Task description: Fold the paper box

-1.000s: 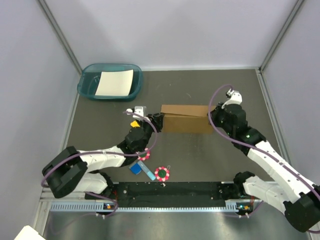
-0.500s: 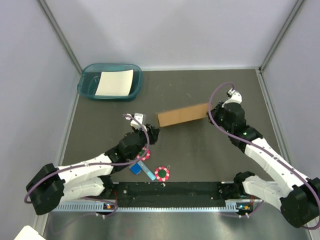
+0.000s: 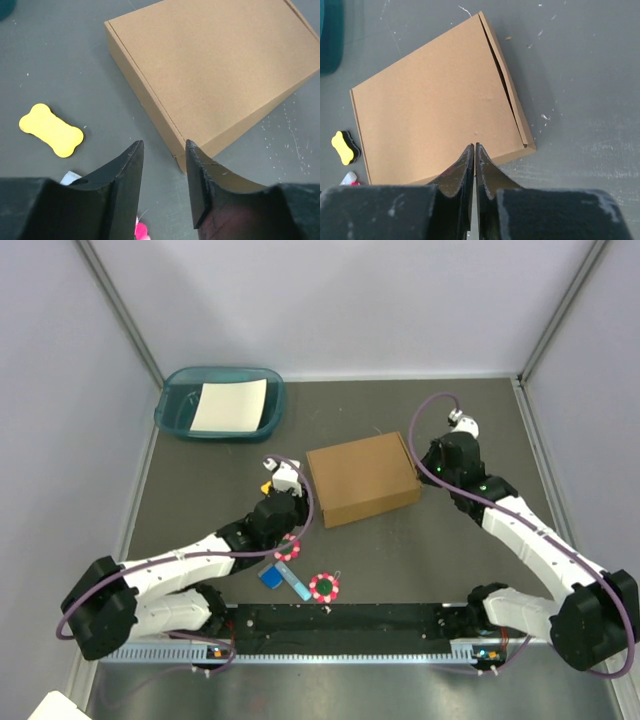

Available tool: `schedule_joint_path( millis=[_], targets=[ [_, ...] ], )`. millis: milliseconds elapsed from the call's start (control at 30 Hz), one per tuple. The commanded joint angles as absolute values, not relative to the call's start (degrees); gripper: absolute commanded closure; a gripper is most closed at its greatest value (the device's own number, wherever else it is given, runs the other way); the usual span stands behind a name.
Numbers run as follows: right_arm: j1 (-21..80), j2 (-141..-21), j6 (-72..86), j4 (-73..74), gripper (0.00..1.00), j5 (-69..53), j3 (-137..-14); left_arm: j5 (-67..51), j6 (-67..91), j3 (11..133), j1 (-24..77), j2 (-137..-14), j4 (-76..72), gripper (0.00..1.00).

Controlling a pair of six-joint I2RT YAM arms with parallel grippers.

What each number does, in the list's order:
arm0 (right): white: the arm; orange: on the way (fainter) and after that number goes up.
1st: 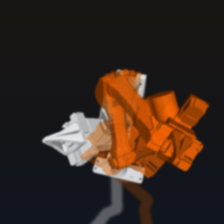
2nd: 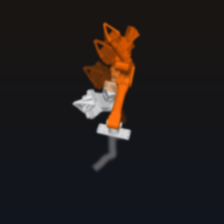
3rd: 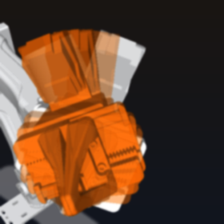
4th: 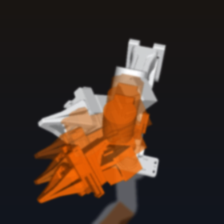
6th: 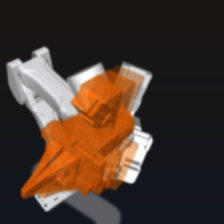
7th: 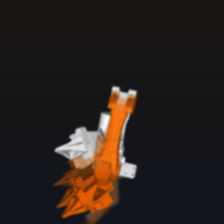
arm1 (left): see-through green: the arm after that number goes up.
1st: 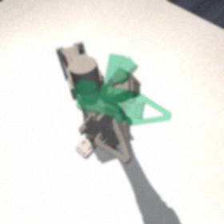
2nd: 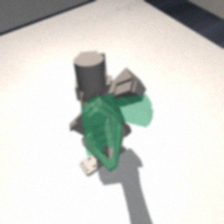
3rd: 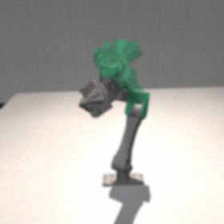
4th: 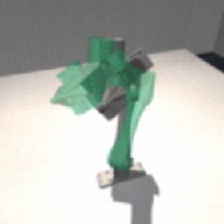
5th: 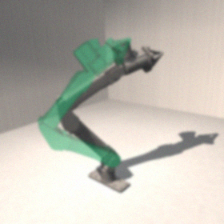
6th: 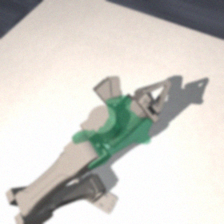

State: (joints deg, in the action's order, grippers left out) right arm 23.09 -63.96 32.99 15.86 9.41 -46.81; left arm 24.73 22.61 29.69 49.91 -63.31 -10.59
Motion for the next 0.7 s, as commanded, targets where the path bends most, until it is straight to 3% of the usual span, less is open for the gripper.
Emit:
schedule_joint_path(
  millis=[0, 67, 200, 300, 667],
  targets=[
    [22.8, -64.1, 31.9, 15.8, 0.93, 11.4, -48.3, 27.5, 24.7, 30.8, 49.7, -63.7, -10.0, 0.5],
    [22.2, -64.6, 32.3, 15.7, 0.89, 11.4, -47.5, 28.8, 26.2, 30.8, 49.6, -64.0, -10.0, 0.4],
    [20.3, -67.2, 33.2, 15.1, 0.61, 9.0, -45.7, 28.5, 28.5, 30.7, 49.0, -65.0, -10.4, 0.28],
    [19.0, -70.1, 34.3, 13.2, 0.48, 7.6, -44.5, 26.5, 32.3, 28.7, 47.2, -65.2, -12.9, 0.19],
    [17.6, -75.1, 35.9, 5.7, 0.46, 4.8, -41.5, 18.6, 36.4, 24.0, 43.4, -68.7, -25.2, 0.16]
  ],
)
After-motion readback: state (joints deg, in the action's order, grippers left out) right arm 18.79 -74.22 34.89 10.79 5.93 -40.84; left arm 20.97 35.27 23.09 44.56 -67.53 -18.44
